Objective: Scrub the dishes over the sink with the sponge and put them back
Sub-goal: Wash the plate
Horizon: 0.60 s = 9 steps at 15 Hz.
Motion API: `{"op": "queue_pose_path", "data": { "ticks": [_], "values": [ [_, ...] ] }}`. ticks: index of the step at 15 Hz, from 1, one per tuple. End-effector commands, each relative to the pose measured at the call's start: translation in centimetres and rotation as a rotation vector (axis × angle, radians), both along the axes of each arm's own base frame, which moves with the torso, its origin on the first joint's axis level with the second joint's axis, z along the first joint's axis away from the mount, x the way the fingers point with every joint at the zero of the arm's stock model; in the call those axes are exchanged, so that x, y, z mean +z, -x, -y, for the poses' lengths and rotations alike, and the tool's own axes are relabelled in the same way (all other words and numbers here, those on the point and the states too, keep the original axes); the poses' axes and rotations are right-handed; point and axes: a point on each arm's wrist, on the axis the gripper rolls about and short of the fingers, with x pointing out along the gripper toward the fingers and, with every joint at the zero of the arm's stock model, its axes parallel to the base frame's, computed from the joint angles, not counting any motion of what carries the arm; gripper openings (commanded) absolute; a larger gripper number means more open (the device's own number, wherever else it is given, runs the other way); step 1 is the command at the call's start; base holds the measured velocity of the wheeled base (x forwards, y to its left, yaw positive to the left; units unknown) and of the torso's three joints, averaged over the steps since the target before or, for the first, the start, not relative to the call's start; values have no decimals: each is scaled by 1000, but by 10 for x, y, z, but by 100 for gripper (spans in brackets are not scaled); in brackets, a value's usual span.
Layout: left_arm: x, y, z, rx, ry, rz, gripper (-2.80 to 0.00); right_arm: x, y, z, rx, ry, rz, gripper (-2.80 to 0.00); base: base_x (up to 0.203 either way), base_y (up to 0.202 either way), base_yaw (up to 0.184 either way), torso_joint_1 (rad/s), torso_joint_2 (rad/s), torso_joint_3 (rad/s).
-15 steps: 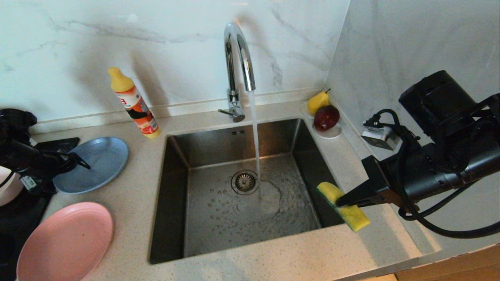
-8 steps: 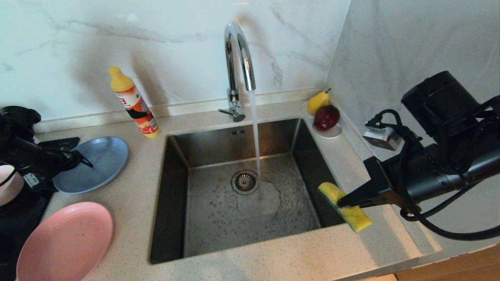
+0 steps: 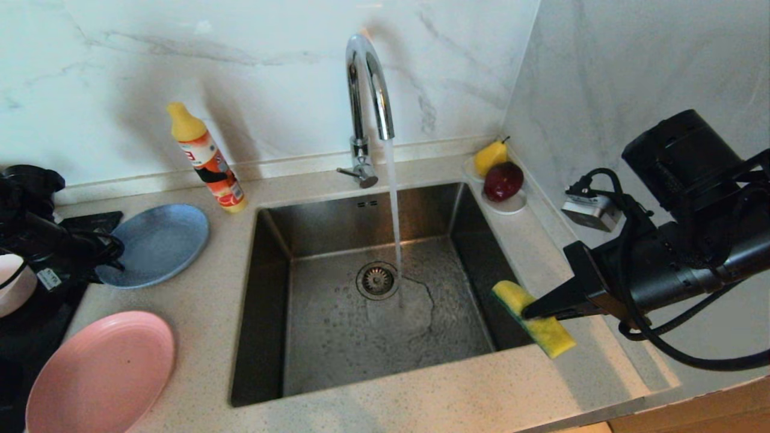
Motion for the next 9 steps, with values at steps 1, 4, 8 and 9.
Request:
{"op": "queue_pose_path", "data": {
  "ticks": [1,4,8,9],
  "values": [
    [4,2,1,1,1,5,-280,0,1,0,0,-2,-5,-280,0,0,0,0,0,0],
    [6,8,-1,8,4,-9,-280,2,3,1,0,-6,-3,-280,0,0,0,0,0,0],
    [13,19,-15,48,-11,-2,-280,2,4,1,1,-5,-1,-280,0,0,0,0,0,0],
    [15,23,-19,60,-16,3,-280,2,5,2,1,-5,-1,-280,0,0,0,0,0,0]
  ]
}}
